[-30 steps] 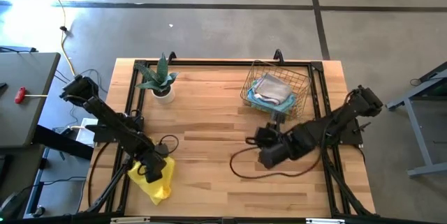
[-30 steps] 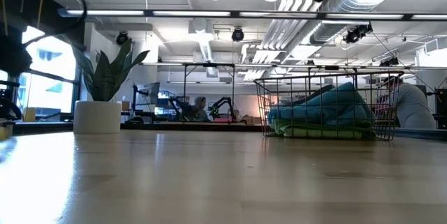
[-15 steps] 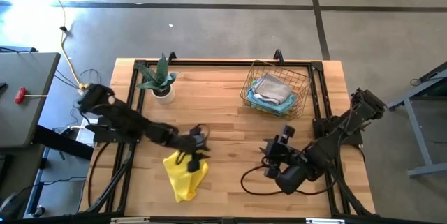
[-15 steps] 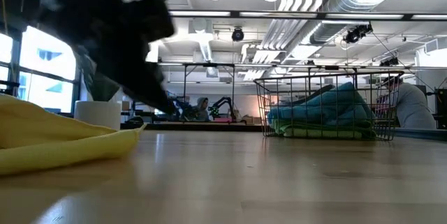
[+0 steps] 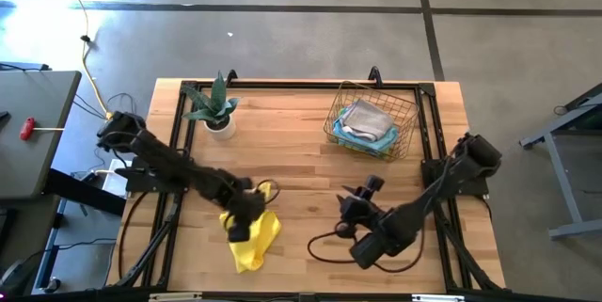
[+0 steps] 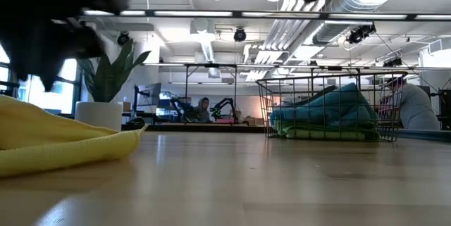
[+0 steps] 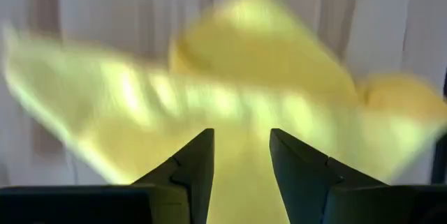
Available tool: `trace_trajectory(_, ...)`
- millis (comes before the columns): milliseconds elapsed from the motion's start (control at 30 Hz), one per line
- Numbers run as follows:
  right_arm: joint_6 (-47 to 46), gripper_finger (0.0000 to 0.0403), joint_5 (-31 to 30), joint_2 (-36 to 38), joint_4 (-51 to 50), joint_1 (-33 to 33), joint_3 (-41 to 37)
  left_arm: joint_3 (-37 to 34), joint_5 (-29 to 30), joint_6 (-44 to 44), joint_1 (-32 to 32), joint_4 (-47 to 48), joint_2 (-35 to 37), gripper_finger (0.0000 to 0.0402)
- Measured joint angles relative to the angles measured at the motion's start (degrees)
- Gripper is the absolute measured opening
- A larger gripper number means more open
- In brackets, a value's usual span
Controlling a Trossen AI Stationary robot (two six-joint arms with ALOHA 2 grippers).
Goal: Fold microfiber towels
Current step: Fold the yellow microfiber towel
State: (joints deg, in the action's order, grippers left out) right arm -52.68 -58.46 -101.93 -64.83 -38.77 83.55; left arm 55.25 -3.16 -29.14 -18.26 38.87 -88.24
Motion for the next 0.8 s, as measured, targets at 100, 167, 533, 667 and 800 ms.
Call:
trace_trajectory(100, 2.32, 0.0133, 0.03, -2.65, 0.34, 1.57, 0.0, -0.15, 0.08, -7.97, -4.82, 7.62, 1.01, 0.0131)
trace_trajectory(167, 3.72, 0.0133, 0.2, -3.89, 0.61, 2.73, 0.0, -0.56, 0.22, -11.72, -7.78, 9.14, 0.55, 0.0131)
trace_trajectory(533, 9.59, 0.0133, 8.99, -5.63, 3.78, 5.89, -0.02, -5.49, 8.2, -9.01, -9.47, -4.09, -8.24, 0.0131)
trace_trajectory(667, 9.62, 0.0133, 14.37, -5.63, 3.34, 5.74, -0.04, -4.96, 9.98, -0.73, -5.13, -12.03, -11.04, 0.0131)
trace_trajectory(800, 9.05, 0.0133, 21.47, -5.63, 3.22, 5.38, -0.04, -5.31, 11.78, 8.41, 0.49, -22.93, -11.88, 0.0131)
